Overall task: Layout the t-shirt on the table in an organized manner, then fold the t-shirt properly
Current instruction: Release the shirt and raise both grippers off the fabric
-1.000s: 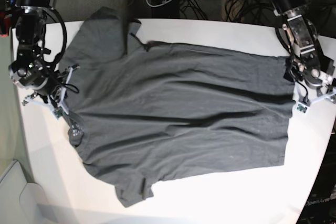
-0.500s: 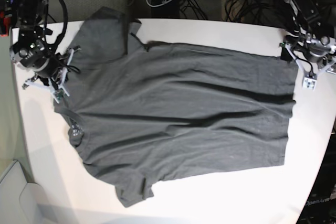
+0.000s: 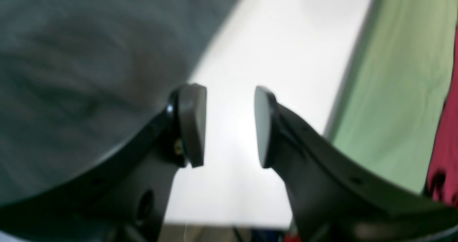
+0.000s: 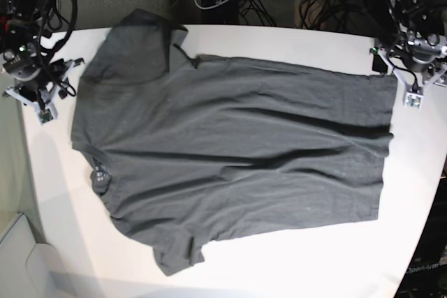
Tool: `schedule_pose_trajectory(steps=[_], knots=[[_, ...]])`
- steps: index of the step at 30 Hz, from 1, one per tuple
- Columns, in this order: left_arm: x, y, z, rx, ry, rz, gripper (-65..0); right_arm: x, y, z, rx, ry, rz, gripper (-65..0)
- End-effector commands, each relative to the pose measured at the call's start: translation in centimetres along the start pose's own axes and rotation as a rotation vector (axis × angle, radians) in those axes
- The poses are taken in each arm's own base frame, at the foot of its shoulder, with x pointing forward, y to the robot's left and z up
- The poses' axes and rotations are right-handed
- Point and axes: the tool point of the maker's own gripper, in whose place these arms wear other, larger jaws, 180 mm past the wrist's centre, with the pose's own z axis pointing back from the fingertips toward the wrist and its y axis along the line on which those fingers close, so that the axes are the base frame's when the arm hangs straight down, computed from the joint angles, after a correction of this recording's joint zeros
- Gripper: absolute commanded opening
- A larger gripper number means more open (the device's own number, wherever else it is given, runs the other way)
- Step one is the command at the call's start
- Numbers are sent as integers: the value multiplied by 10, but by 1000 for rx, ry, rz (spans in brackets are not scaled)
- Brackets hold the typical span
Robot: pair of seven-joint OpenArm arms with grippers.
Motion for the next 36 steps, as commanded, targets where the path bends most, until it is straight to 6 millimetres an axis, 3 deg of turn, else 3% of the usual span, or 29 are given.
schedule_pose_trajectory(steps=[1, 5, 20, 26, 36], knots=[[16, 6, 7, 22, -59, -2, -79, 8, -11, 5, -31, -31, 4, -414], [19, 1, 10, 18, -71, 7, -79, -6, -18, 14, -56, -9, -6, -413], [22, -1, 7, 10, -77, 8, -79, -24, -23, 31, -98, 16, -33, -413], [33, -6, 7, -25, -124, 36, -79, -34, -13, 31, -76, 35, -42, -412], [26, -4, 1, -31, -100, 38, -79, -36, -5, 29, -63, 37, -64, -412]])
